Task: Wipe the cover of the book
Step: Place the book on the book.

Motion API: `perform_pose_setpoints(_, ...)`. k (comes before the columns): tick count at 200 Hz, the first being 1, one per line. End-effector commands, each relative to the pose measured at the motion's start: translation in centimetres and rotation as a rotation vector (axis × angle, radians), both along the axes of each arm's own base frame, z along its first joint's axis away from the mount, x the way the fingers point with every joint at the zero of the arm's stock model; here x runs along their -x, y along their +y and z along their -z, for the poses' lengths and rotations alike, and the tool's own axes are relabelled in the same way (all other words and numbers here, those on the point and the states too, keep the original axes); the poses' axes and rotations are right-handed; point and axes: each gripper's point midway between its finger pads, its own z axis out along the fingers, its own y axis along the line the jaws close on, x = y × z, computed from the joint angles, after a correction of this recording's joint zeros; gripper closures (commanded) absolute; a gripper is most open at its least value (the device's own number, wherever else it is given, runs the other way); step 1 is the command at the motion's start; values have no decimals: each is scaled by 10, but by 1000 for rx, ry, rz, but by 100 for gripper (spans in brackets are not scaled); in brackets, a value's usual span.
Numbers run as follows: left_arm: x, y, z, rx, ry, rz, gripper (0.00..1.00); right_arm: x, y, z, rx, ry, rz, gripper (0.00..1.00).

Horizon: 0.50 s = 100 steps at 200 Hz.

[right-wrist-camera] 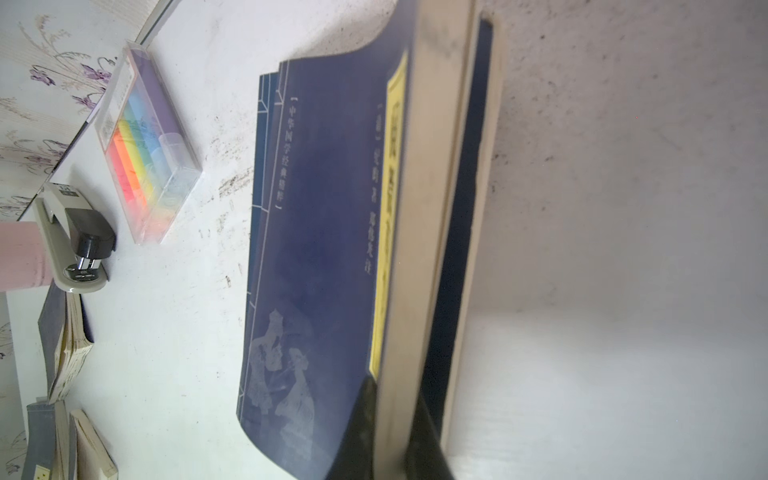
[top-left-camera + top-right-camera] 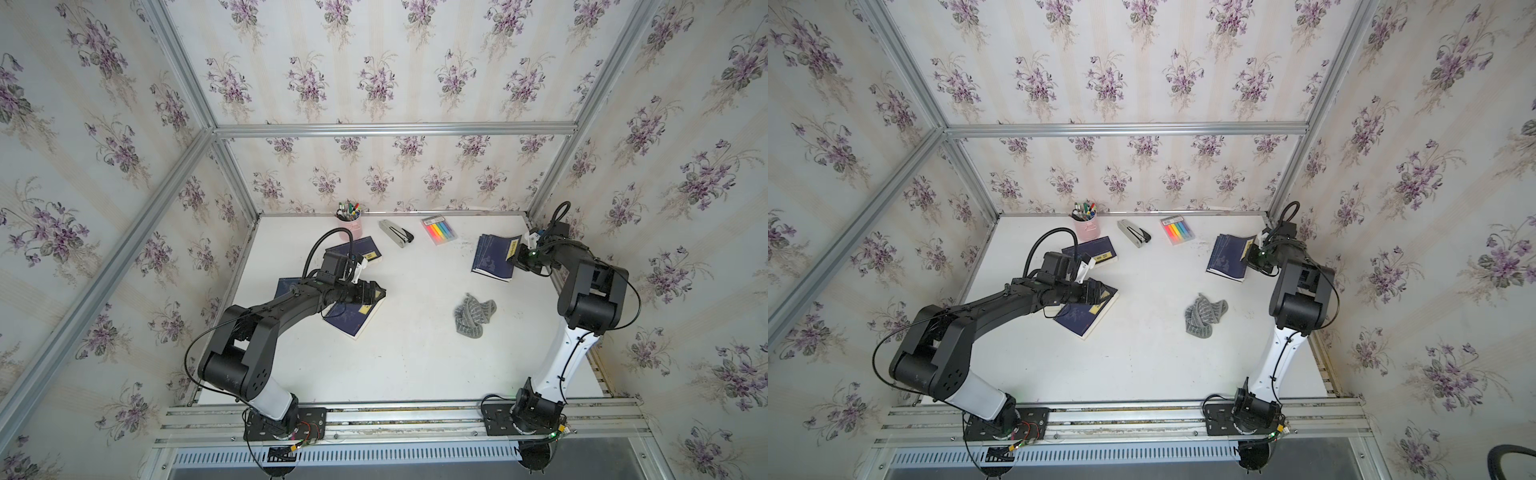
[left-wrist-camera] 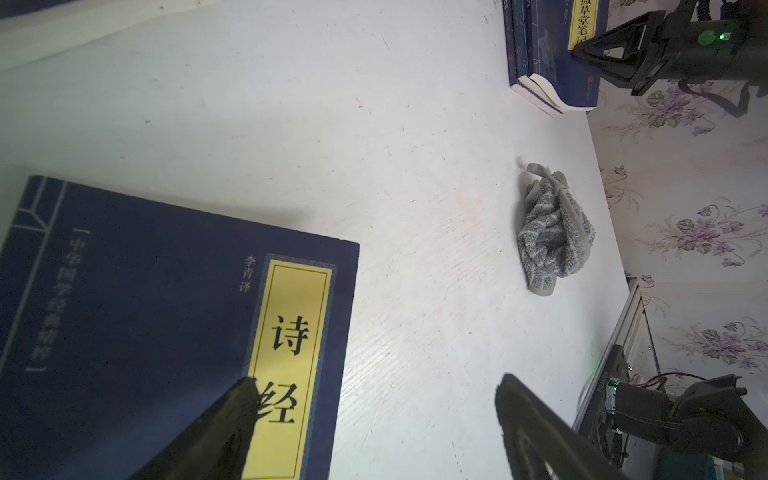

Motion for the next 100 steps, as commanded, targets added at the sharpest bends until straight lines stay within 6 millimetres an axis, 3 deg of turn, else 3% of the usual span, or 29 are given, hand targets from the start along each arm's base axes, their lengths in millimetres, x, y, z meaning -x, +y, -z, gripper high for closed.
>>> perform_pose_setpoints(1, -5, -1, -3, 11, -22, 2, 10, 0, -10, 7, 55, 22, 11, 100)
perform_pose_setpoints(100, -6, 0, 0, 14, -13, -1, 10, 3, -8, 11, 56, 36, -11, 100)
